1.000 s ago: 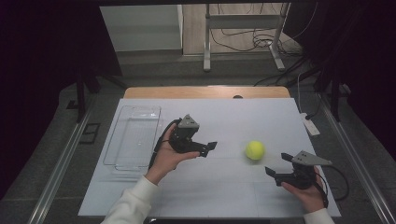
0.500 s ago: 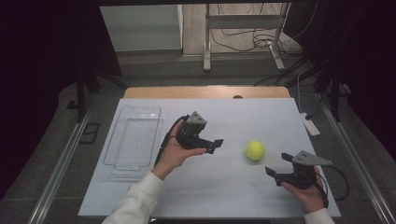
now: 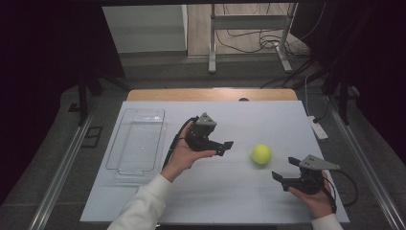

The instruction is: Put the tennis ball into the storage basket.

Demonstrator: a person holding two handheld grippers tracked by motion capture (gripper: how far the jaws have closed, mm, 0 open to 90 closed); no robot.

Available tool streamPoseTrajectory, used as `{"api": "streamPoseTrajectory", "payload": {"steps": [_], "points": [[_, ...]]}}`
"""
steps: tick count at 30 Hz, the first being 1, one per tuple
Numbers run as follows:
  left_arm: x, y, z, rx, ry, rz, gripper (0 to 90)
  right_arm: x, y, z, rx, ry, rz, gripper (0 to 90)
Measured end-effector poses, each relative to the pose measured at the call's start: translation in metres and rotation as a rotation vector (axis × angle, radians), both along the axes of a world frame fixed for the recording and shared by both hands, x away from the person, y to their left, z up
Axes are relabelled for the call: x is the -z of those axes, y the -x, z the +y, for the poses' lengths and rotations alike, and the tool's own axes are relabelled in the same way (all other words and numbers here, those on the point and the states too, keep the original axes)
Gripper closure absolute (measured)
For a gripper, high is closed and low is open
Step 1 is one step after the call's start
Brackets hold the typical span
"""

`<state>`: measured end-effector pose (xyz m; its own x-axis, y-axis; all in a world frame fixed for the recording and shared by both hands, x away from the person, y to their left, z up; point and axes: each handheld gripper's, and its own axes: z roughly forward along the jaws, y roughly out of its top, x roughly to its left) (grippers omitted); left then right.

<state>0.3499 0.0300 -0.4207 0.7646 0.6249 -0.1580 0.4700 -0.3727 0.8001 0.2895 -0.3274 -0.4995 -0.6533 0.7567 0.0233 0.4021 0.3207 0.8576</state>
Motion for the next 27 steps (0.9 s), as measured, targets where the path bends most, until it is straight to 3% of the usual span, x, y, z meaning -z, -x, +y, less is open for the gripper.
{"api": "streamPoseTrajectory", "payload": {"steps": [18,27], "points": [[0.002,-0.009,-0.02,0.023,-0.005,0.005,11.0,0.001,-0.001,0.0,-0.002,0.003,0.002,11.4],[0.003,-0.014,-0.03,0.038,-0.028,0.007,10.9,0.001,-0.001,0.0,-0.004,0.005,0.003,11.4]]}}
